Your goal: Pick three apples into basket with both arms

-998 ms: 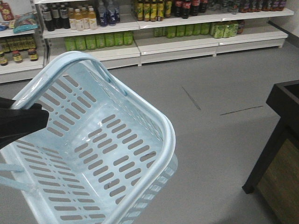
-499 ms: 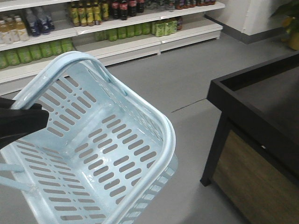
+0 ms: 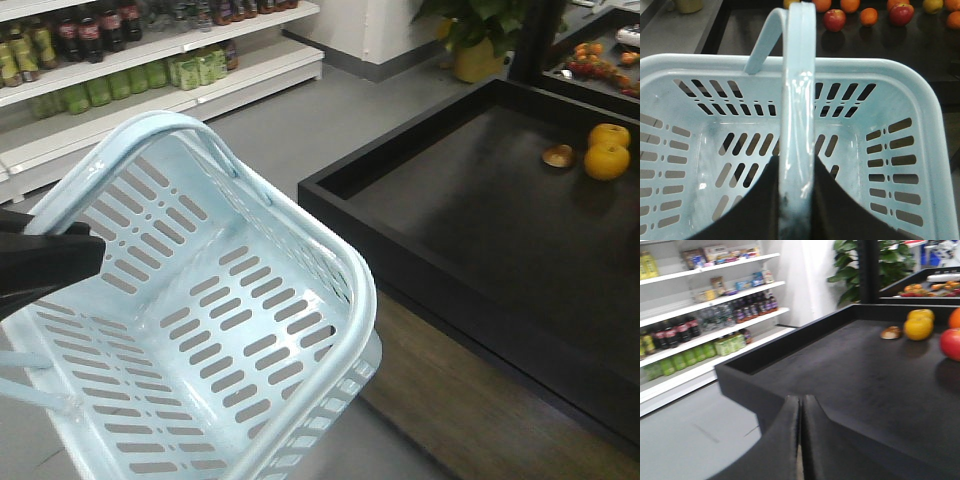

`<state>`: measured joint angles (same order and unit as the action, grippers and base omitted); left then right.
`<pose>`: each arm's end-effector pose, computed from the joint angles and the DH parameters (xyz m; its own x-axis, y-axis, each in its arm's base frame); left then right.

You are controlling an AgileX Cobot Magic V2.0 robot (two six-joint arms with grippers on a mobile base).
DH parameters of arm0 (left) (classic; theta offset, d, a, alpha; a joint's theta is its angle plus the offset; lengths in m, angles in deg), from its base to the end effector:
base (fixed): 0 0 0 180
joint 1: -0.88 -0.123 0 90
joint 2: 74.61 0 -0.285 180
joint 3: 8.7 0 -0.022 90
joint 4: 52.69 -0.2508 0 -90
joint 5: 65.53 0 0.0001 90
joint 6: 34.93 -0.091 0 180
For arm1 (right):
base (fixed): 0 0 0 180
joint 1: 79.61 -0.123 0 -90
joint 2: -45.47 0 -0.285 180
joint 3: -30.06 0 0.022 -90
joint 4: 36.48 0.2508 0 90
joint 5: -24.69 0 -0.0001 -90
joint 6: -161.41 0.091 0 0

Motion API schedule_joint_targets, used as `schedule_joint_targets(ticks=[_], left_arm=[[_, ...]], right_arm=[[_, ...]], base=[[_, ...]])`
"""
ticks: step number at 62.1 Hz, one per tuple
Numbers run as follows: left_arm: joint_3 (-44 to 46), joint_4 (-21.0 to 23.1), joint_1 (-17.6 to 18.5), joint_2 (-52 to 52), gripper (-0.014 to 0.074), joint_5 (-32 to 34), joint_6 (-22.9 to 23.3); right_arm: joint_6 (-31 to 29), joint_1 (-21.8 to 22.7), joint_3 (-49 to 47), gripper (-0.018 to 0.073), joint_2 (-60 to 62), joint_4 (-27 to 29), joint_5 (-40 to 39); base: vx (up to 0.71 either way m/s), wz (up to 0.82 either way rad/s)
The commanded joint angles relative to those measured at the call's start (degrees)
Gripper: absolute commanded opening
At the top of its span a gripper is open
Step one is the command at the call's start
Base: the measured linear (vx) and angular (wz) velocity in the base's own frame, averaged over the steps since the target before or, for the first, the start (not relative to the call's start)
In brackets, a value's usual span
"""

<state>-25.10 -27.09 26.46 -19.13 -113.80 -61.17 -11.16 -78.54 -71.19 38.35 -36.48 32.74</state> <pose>0.1195 -0.0898 0.4173 -0.3084 0.3037 -0.9015 0.7213 0.6925 -0.0135 0.0565 -0.0011 0.1920 -0.0654 0.1306 -0.9893 0.0274 0.9913 0.1290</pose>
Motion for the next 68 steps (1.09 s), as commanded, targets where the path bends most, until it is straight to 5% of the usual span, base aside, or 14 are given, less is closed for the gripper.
schedule_joint_targets(ticks=[1,68], left_arm=[[1.6,2.06,0.26,-0.61,-0.0006,5.58,0.23],[1.6,2.06,0.26,-0.61,-0.0006,5.58,0.23]], right_arm=[[-0.45,0.24,0.75,-0.0005,0.64,-0.39,-4.34],[-0.45,0.24,0.75,-0.0005,0.64,-0.39,-4.34]], base=[[0.14,-0.55],[0.13,-0.41]])
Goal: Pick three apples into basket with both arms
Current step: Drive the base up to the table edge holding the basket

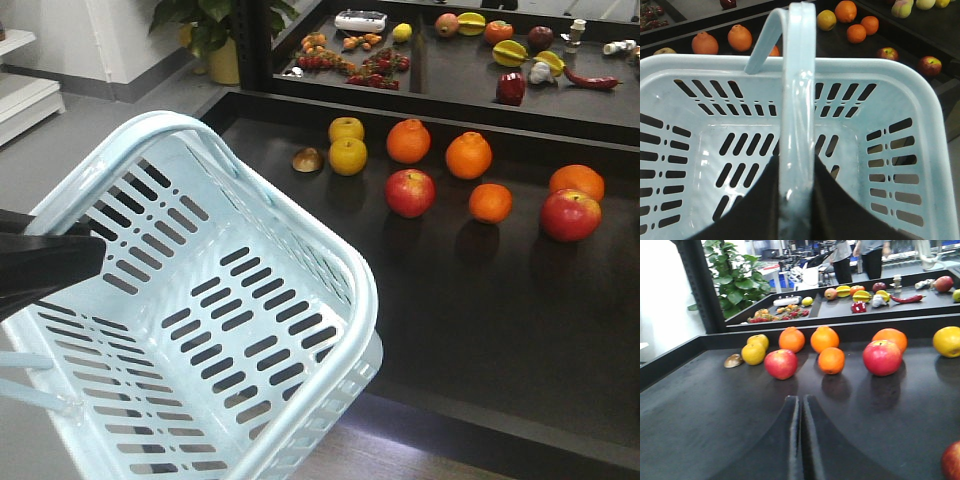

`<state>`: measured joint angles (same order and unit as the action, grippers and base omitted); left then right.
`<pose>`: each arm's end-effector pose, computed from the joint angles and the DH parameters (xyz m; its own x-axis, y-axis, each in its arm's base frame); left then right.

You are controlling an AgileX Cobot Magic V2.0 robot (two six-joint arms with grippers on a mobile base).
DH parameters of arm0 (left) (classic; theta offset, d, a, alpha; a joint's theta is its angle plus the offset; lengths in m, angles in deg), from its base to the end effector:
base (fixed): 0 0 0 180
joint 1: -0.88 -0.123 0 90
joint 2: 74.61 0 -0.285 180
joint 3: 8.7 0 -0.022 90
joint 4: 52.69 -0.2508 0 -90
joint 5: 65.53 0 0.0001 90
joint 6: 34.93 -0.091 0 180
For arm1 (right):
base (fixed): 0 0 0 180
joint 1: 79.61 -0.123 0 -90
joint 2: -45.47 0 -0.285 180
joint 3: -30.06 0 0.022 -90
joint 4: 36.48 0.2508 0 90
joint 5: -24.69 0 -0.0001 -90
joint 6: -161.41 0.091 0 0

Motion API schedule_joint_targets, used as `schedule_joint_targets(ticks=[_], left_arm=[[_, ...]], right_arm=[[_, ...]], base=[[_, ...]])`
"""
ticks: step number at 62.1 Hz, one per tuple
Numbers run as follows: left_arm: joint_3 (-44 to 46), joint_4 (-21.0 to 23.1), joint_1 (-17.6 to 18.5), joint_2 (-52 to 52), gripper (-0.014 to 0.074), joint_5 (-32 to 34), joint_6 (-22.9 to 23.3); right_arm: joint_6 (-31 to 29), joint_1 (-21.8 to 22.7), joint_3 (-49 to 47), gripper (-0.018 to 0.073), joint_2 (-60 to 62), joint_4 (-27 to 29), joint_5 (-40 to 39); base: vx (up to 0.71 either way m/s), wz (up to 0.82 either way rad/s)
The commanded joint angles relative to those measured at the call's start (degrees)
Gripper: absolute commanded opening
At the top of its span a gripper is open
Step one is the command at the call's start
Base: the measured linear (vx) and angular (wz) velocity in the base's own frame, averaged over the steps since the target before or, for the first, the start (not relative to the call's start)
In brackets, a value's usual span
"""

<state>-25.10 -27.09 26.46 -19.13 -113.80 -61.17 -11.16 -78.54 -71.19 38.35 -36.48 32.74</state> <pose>0.1195 -0.0898 0.4173 -0.3084 0.3037 -0.9015 0.7213 0.6925 -0.0135 0.0565 -0.0011 0.1920 -0.0654 0.1306 -0.9893 0.0274 0.9913 0.1290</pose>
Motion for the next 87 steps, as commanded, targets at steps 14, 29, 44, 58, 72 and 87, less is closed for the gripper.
schedule_joint_targets(ticks=[14,29,44,58,72,87], left_arm=[[1.6,2.06,0.26,-0.61,-0.0006,5.58,0.23],[1.6,2.06,0.26,-0.61,-0.0006,5.58,0.23],[1.6,2.06,0.26,-0.61,-0.0006,5.58,0.23],[1.6,2.06,0.26,-0.61,-0.0006,5.58,0.23],[1.6,2.06,0.26,-0.61,-0.0006,5.58,0.23],[1.6,2.06,0.26,-0.61,-0.0006,5.58,0.23]], right_arm=[[-0.45,0.24,0.75,-0.0005,0.64,-0.39,-4.34],[-0.45,0.24,0.75,-0.0005,0.64,-0.39,-4.34],[-0.45,0.24,0.75,-0.0005,0.64,-0.39,-4.34],[-0.45,0.24,0.75,-0.0005,0.64,-0.39,-4.34],[-0.45,0.24,0.75,-0.0005,0.64,-0.39,-4.34],[-0.45,0.24,0.75,-0.0005,0.64,-0.39,-4.34]], base=[[0.14,-0.19],[0.11,-0.21],[0.08,-0.19],[0.09,-0.21],[0.11,-0.22],[0.11,-0.17]])
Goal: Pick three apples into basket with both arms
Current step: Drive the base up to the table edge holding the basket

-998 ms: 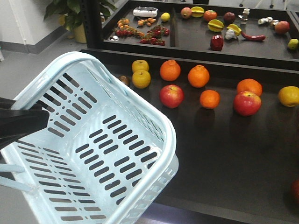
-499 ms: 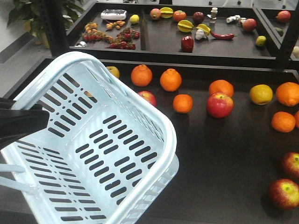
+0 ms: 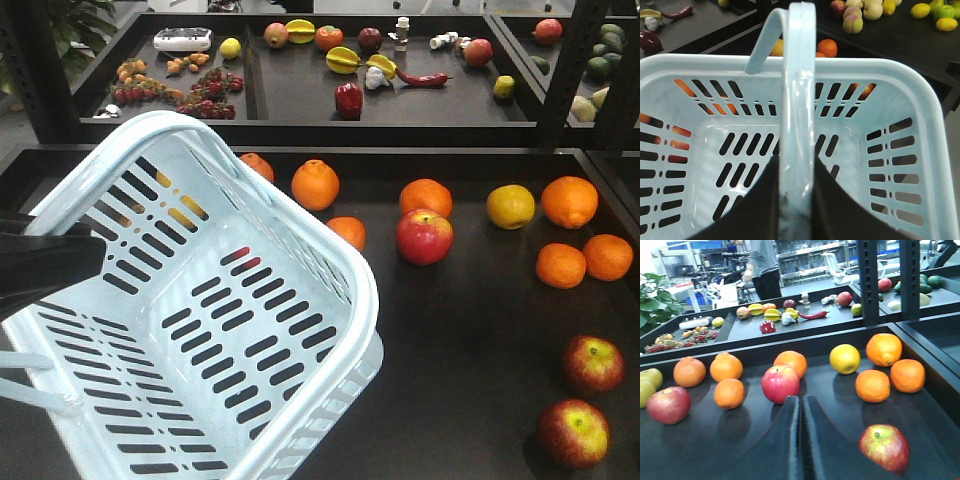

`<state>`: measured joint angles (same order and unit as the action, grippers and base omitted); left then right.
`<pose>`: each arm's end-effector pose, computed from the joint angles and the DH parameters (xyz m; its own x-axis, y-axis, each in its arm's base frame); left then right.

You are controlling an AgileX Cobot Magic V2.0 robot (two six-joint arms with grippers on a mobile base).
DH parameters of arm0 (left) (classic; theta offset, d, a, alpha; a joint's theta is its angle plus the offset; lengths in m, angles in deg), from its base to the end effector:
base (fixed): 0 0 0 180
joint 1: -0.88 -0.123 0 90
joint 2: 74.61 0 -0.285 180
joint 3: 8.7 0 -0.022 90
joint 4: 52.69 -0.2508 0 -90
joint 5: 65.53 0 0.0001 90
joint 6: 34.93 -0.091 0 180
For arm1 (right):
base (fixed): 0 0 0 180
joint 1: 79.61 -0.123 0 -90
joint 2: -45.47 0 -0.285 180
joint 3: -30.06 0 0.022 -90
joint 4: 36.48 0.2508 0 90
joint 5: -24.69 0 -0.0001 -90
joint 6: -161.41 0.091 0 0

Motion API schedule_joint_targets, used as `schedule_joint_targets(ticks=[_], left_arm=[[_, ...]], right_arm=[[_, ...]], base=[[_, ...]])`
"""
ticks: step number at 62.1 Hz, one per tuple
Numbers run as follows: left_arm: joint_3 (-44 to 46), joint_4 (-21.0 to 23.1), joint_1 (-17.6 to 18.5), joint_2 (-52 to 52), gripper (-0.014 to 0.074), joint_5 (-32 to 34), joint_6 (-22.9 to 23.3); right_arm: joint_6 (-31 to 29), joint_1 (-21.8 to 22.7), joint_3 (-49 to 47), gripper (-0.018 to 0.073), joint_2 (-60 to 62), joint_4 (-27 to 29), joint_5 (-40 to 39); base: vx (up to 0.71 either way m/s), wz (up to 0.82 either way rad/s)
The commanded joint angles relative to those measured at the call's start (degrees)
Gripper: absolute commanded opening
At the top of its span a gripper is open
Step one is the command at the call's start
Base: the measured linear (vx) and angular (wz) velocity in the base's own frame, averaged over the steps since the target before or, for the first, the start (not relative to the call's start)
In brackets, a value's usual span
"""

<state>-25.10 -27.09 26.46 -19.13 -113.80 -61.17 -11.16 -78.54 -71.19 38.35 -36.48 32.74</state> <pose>0.1195 -0.0898 0.4173 -0.3084 0.3037 -0.9015 0.7213 0.6925 -0.0135 0.0565 -0.0011 0.1920 -0.0654 0.1306 -0.9893 0.0274 0.9913 0.1290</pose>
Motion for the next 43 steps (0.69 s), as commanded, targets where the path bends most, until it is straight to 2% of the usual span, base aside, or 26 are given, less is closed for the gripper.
schedule_joint_targets(ticks=[1,43], left_arm=[[1.6,2.06,0.26,-0.61,-0.0006,5.58,0.23],[1.6,2.06,0.26,-0.61,-0.0006,5.58,0.23]], right_arm=[[-0.45,0.24,0.75,-0.0005,0.64,-0.39,-4.34],[-0.45,0.24,0.75,-0.0005,0.64,-0.39,-4.34]], base=[[0.1,-0.13],[0.08,-0.06]])
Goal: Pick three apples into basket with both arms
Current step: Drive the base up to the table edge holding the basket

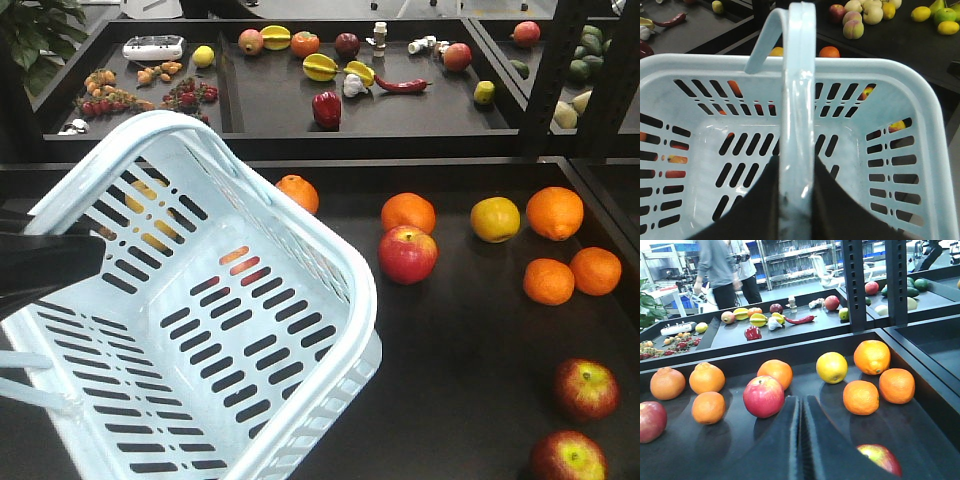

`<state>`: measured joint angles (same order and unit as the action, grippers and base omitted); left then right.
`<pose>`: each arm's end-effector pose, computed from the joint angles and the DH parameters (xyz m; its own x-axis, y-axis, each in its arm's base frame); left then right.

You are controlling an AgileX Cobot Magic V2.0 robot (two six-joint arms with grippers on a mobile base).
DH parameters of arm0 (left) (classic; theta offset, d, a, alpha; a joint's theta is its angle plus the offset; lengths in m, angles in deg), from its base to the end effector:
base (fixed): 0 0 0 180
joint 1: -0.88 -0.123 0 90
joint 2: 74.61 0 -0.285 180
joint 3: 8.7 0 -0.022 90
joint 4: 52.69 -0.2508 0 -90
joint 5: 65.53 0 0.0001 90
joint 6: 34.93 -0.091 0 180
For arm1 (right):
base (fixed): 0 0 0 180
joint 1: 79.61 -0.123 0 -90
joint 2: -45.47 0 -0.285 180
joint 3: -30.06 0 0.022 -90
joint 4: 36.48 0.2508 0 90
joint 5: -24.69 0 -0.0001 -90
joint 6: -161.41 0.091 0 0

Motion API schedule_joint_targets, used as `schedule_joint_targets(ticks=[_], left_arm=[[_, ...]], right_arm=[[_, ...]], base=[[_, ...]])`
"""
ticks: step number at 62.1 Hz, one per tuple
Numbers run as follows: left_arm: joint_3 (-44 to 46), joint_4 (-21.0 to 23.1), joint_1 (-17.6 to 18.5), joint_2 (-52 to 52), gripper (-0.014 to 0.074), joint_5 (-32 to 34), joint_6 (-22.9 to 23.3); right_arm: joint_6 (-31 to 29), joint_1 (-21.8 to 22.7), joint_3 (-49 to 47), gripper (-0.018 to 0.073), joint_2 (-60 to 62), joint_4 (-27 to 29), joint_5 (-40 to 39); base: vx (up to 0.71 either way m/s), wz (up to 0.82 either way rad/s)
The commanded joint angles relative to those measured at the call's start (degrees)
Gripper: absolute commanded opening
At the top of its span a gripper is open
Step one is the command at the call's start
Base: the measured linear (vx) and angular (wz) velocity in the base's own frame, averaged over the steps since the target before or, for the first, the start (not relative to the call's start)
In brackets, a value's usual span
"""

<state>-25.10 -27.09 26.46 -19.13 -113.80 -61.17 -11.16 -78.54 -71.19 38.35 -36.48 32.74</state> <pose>0.1195 -0.0898 0.4173 -0.3084 0.3037 -0.9015 0.7213 0.6925 -0.0135 0.0565 -0.0011 0.1920 -0.0654 0.1306 -0.9893 0.0274 0.9913 0.1290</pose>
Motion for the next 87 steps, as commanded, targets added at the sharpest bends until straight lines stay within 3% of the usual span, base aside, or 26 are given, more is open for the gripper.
schedule_joint_targets(ticks=[1,87], left_arm=[[1.6,2.06,0.26,-0.61,-0.0006,5.58,0.23],[1.6,2.06,0.26,-0.61,-0.0006,6.05,0.23]], right_arm=[[-0.45,0.24,0.75,-0.0005,0.64,-0.39,-4.34],[-0.45,0.24,0.75,-0.0005,0.64,-0.39,-4.34]], base=[[0.03,-0.04],[0.0,0.0]])
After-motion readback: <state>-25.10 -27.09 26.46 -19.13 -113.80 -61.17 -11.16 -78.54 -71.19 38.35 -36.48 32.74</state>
